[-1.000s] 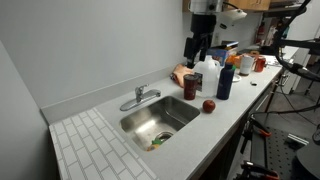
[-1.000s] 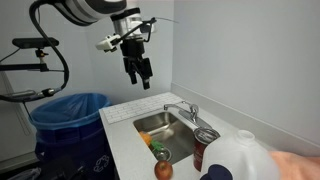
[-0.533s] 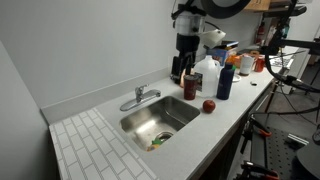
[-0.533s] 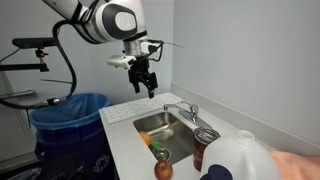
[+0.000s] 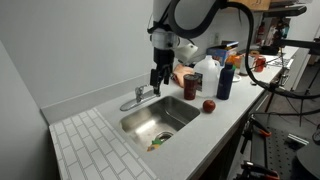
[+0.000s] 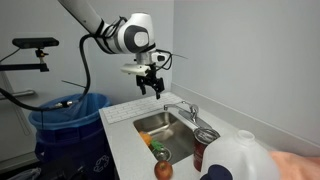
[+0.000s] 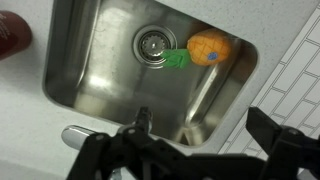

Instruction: Move the tap to the right side of the sink

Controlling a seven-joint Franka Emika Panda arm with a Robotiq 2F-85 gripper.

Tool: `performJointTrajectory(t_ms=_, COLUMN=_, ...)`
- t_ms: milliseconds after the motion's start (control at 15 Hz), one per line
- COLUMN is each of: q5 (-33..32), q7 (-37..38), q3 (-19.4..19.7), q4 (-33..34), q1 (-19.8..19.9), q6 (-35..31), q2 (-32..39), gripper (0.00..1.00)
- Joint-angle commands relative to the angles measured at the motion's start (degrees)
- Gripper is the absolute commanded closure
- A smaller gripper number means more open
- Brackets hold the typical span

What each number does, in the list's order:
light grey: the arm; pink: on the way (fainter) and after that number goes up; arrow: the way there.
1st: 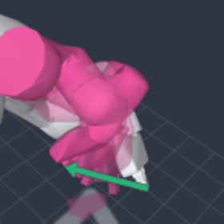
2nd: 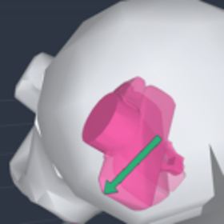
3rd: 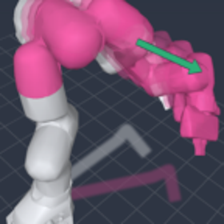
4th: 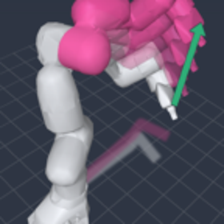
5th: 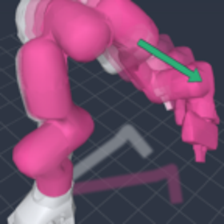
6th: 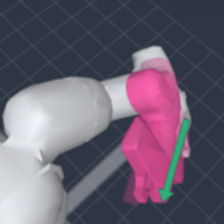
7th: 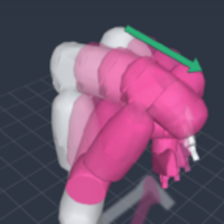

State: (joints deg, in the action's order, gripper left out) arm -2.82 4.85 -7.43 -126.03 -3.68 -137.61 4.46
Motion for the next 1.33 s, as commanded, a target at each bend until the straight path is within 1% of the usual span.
performJointTrajectory(t_ms=0, q5=1.9, q7=-6.1, q3=0.3, q4=4.1, q1=-0.7, q6=-1.1, q2=4.3, gripper=0.0)
performJointTrajectory(t_ms=333, q5=3.7, q7=-13.0, q3=-0.1, q4=5.7, q1=-0.1, q6=-1.4, q2=6.5, gripper=0.0)
performJointTrajectory(t_ms=467, q5=5.9, q7=-14.5, q3=-0.4, q4=5.9, q1=0.1, q6=-1.1, q2=6.8, gripper=0.0)
performJointTrajectory(t_ms=533, q5=8.5, q7=-15.3, q3=-0.7, q4=5.6, q1=0.4, q6=-0.4, q2=6.3, gripper=0.0)
performJointTrajectory(t_ms=600, q5=4.8, q7=-12.4, q3=0.4, q4=4.6, q1=-0.5, q6=-0.7, q2=5.8, gripper=0.0)
performJointTrajectory(t_ms=1133, q5=5.1, q7=-12.7, q3=0.4, q4=4.5, q1=-0.5, q6=-0.7, q2=5.8, gripper=0.0)
performJointTrajectory(t_ms=1267, q5=3.9, q7=-13.2, q3=0.3, q4=6.2, q1=-0.8, q6=-1.8, q2=7.6, gripper=0.0)
